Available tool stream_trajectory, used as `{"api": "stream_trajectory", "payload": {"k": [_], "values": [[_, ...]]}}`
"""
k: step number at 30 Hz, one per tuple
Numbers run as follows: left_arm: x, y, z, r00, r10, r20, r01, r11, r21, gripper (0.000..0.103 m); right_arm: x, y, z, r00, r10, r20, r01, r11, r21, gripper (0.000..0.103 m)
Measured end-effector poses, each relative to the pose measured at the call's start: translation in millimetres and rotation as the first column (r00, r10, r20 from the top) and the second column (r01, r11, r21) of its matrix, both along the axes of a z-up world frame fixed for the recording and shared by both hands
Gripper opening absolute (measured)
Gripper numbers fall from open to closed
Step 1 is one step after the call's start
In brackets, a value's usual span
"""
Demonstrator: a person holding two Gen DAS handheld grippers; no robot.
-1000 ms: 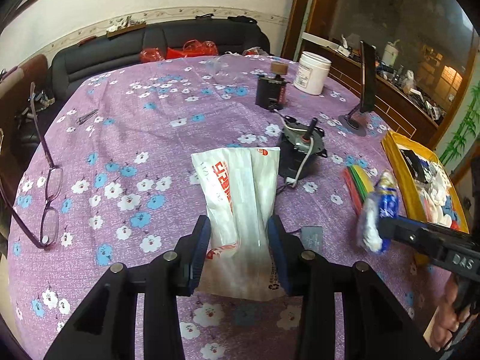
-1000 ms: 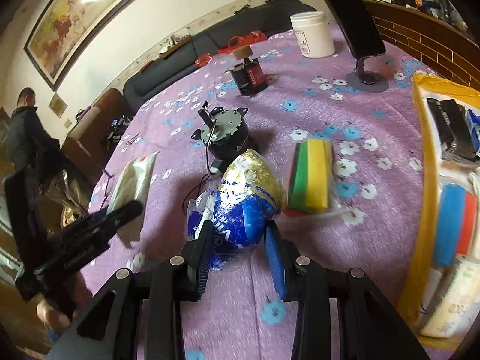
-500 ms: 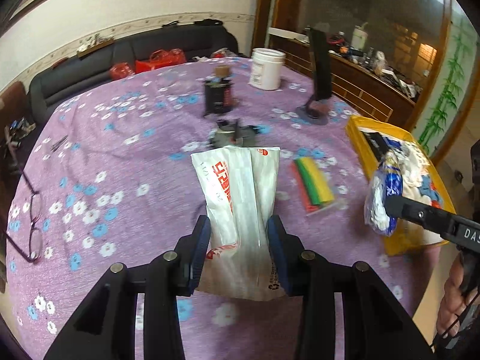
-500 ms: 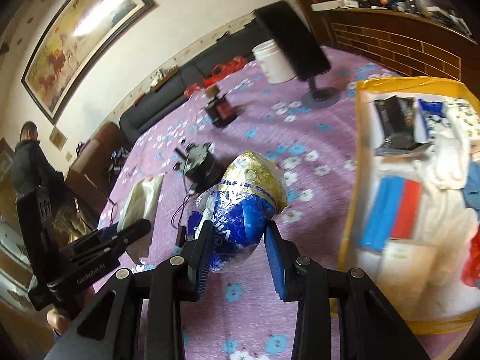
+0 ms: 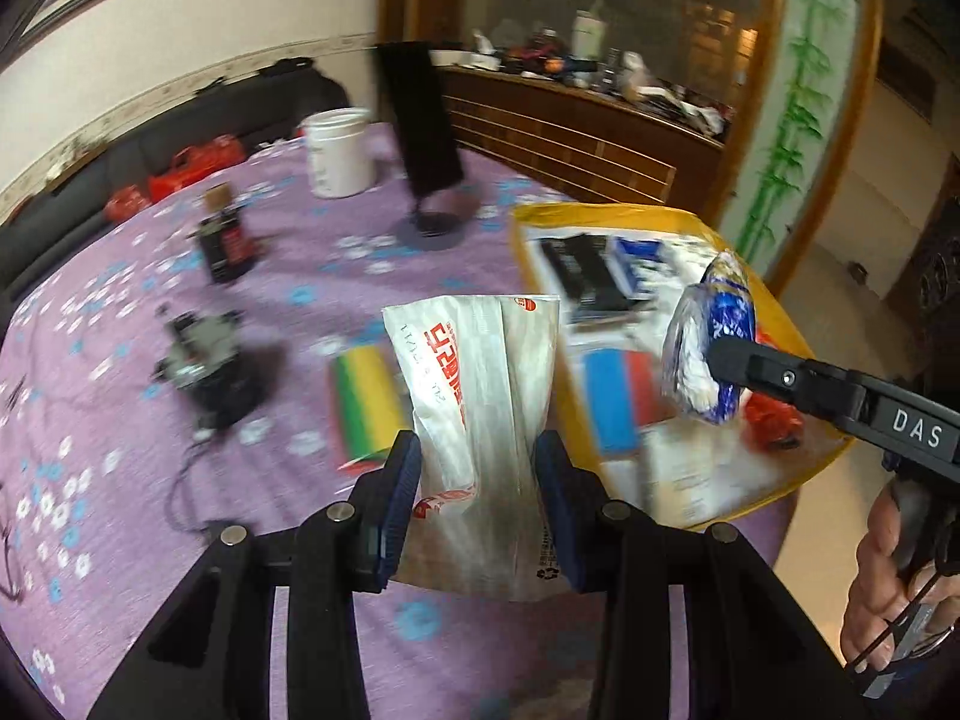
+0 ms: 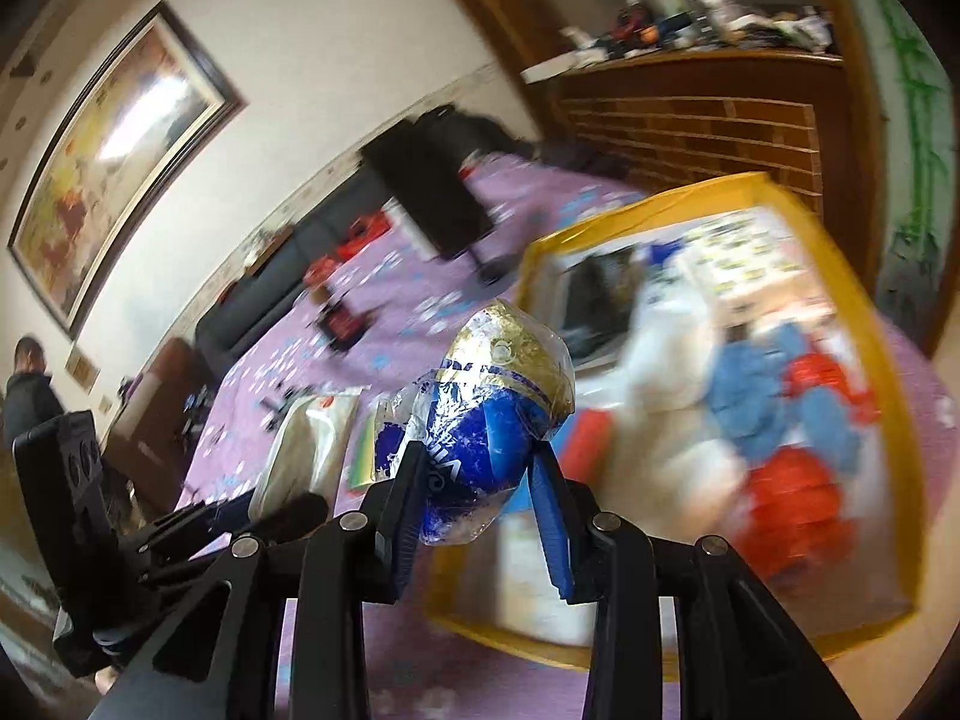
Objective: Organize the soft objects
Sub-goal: 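Carry the white bag and blue Vinda bag with both grippers over the tray, then lower both bags into the tray and open both grippers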
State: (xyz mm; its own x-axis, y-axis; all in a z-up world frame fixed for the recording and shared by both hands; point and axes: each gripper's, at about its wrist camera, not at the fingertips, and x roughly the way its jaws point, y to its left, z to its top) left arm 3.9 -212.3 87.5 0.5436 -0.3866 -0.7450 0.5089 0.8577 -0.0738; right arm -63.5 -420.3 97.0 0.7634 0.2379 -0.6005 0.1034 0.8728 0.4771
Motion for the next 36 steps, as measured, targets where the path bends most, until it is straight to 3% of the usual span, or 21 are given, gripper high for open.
{"api": "stream_trajectory", "payload": {"k": [8,16,24,26,28,36], "values": [[1,-69,-7,0.996,-0.088,-0.019,0.088,0.996,0.009,0.039,-14,-55,-6,0.99,-0.137,-0.024,0.136,0.99,-0.042,0.037],[8,-111,-27,0.991,-0.122,-0.058,0.124,0.992,0.036,0.039,-9,-78,-24,0.98,-0.185,-0.079,0.178,0.98,-0.087,0.037],[13,-124,-32,0.99,-0.134,-0.047,0.135,0.99,0.033,0.044,-3,-81,-31,0.977,-0.192,-0.096,0.178,0.974,-0.137,0.043],[14,-125,-33,0.99,-0.132,-0.056,0.134,0.991,0.029,0.057,-3,-79,-28,0.975,-0.201,-0.091,0.184,0.969,-0.165,0.048],[13,-125,-32,0.99,-0.13,-0.054,0.132,0.991,0.022,0.063,-6,-80,-25,0.975,-0.206,-0.079,0.19,0.966,-0.173,0.053],[11,-113,-23,0.992,-0.118,-0.052,0.118,0.993,-0.002,0.063,-16,-77,-11,0.979,-0.202,-0.039,0.194,0.971,-0.14,0.053]]}}
